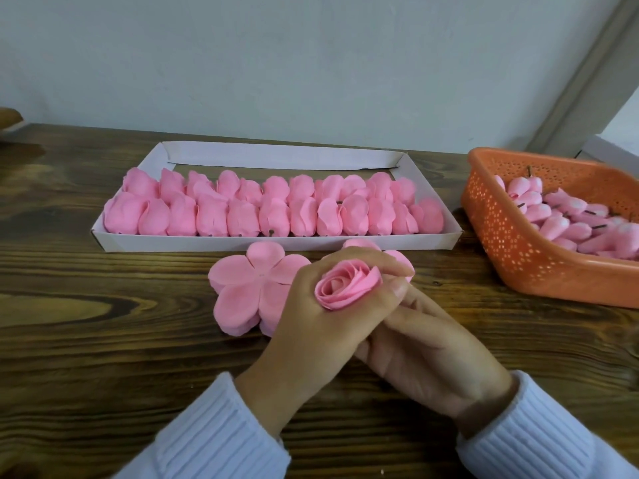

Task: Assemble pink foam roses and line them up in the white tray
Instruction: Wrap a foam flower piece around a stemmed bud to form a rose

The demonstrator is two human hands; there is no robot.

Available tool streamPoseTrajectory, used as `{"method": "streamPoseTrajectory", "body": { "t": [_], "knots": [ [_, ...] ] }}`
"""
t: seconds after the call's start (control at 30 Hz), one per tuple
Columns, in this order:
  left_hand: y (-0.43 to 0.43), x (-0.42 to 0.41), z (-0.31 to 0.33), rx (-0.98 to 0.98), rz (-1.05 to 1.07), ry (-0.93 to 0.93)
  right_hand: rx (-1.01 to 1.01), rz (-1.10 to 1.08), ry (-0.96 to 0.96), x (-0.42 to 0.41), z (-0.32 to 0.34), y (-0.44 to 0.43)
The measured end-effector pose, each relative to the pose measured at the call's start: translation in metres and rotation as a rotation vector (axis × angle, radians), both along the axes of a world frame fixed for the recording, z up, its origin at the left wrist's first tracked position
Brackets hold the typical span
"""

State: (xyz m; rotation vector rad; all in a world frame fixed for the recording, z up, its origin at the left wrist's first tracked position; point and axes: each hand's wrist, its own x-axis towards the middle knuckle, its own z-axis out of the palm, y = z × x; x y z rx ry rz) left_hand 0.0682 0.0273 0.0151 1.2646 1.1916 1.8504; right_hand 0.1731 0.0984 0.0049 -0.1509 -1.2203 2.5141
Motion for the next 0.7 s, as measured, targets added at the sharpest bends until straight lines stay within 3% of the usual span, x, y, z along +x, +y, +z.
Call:
{"method": "streamPoseTrajectory", "body": {
  "t": [0.23, 0.5, 0.7],
  "knots": [
    [-0.0008, 0.0004, 0.0010, -0.049, -0.046, -0.028, 0.043, -0.032, -0.166, -0.0009, 0.0028, -0.0030],
    [0.0014, 0.0018, 0.0013, -0.027, 0.023, 0.007, 0.039, -0.085, -0.019, -0.0007, 0.0026, -0.0048],
    [-0.0001, 0.0037, -0.0009, -0.115, -0.018, -0.100, 0.027, -0.018, -0.204, -0.0027, 0.0045, -0.0027]
  ]
}}
